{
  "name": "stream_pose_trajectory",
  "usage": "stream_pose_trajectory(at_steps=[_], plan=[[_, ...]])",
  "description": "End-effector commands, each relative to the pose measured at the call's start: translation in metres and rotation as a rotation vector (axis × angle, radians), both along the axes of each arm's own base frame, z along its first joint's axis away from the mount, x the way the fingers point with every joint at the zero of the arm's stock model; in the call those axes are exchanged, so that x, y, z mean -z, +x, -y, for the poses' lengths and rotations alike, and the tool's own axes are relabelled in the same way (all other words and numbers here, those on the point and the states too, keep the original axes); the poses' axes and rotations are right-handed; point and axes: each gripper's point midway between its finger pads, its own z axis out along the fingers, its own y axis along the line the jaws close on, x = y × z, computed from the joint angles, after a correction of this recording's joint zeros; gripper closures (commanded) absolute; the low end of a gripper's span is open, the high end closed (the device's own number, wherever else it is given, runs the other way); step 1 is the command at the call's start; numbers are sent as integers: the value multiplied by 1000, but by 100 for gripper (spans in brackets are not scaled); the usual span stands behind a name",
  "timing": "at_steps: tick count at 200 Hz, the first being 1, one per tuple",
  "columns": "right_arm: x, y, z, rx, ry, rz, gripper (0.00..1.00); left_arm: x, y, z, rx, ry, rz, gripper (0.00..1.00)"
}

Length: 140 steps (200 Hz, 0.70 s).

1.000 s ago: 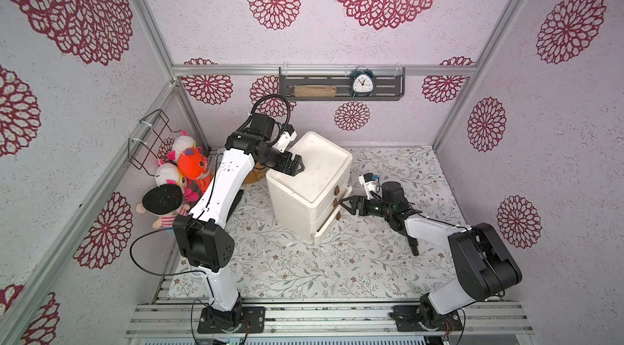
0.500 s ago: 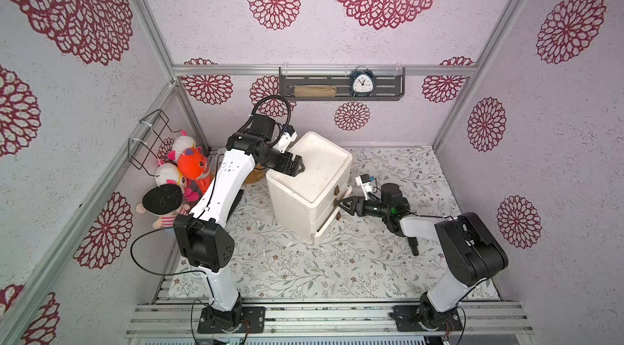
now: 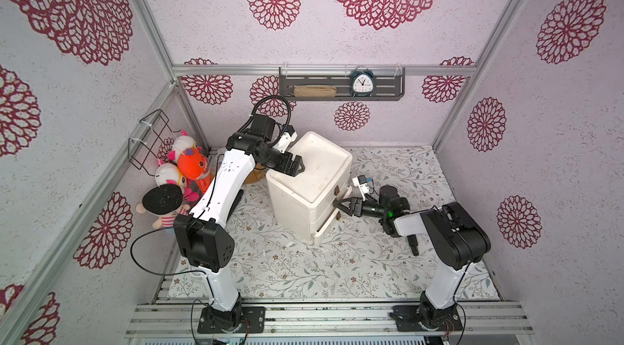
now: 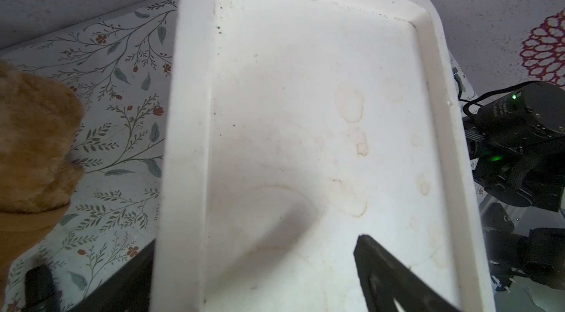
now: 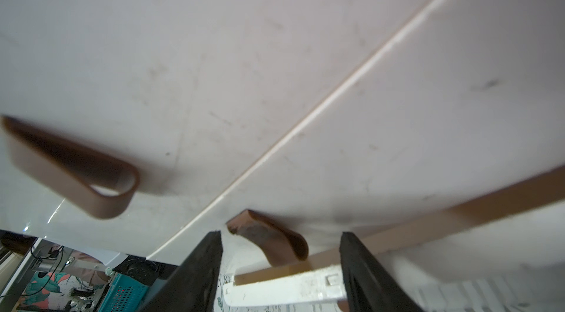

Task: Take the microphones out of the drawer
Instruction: Open the drawer in the storage box.

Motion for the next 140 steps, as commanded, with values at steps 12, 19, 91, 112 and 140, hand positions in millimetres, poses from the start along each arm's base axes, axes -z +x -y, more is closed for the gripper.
stream_pose_trajectory(at_steps=[12, 19, 91, 112, 140], plan=[[-22, -1, -5, -55, 101, 58, 44, -2, -10, 17, 56, -31, -13, 3], [-23, -2, -4, -56, 113, 55, 46, -1, -9, 17, 55, -32, -14, 3], [-36, -9, -12, -107, 164, 66, 52, 0, -8, 17, 55, -35, -20, 3], [-36, -10, -13, -112, 170, 63, 54, 1, -9, 18, 55, -34, -23, 3], [-34, -10, -14, -111, 169, 52, 57, 0, -9, 17, 55, -35, -21, 3]])
